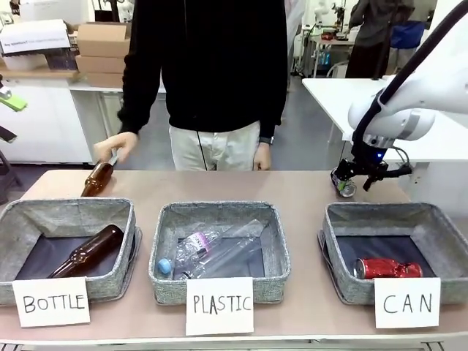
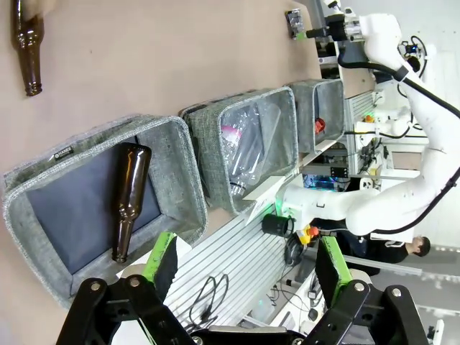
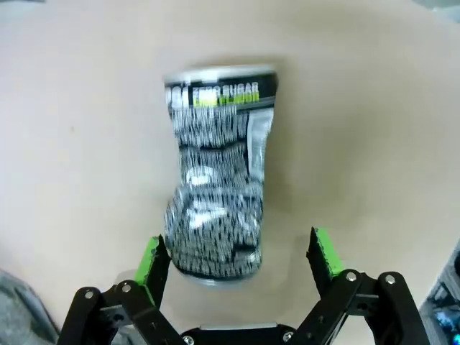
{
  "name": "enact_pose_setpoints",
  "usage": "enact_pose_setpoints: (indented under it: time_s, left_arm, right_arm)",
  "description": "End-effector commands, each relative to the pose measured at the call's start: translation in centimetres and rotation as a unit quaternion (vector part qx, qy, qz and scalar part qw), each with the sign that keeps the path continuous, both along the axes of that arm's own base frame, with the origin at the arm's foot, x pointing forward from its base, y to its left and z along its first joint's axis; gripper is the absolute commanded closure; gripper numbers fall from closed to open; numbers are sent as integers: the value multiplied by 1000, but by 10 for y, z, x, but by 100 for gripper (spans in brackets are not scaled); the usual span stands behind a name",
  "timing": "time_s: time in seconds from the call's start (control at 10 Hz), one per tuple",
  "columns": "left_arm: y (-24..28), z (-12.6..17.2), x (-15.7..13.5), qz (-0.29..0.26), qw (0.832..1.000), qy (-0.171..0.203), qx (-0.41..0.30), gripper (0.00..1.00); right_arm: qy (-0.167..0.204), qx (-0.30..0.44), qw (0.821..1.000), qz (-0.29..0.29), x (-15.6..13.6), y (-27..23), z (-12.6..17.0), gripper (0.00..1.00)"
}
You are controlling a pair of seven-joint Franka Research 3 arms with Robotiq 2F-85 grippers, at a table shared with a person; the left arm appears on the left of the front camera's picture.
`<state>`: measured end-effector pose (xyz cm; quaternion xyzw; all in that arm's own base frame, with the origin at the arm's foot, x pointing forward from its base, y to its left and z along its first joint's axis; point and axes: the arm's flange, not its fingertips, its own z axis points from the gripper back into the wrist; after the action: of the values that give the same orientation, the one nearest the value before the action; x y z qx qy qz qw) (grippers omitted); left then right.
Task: Sort the can waste into the basket.
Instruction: Pick up the can waste from the table and place it in the right Fabric basket.
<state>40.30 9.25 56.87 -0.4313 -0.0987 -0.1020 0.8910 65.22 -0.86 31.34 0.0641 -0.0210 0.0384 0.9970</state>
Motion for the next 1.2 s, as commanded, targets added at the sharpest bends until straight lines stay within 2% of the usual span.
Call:
enact_pose_setpoints:
  time_s: [0.0,0.5,0.6,0.7,0.8,0.9,1.0,1.1]
  left_arm:
    - [0,1,-2,0,1000,0,2,0]
    - [0,1,-2,0,1000,0,2,0]
    - [0,1,-2,0,1000,0,2,0]
    - [0,1,-2,0,1000,0,2,0]
    - [0,1,-2,0,1000,0,2,0]
    - [0,1,-2,0,1000,0,2,0]
    - [0,1,-2,0,1000,0,2,0]
    - [0,1,-2,0,1000,0,2,0]
  right_arm:
    - [-25,-6,999,-27,10,12,-8,0]
    - [-31,-25,998,-43,16,12,-15,0]
    - [-28,-17,999,-43,16,13,-14,60]
    - [-27,-16,999,-42,17,13,-14,60]
    - [-24,-18,999,-40,18,14,-15,100]
    - [-24,-20,999,-41,18,15,-15,65]
    - [-24,-23,998,-44,17,14,-13,100]
    - [-22,-22,999,-44,17,13,-13,100]
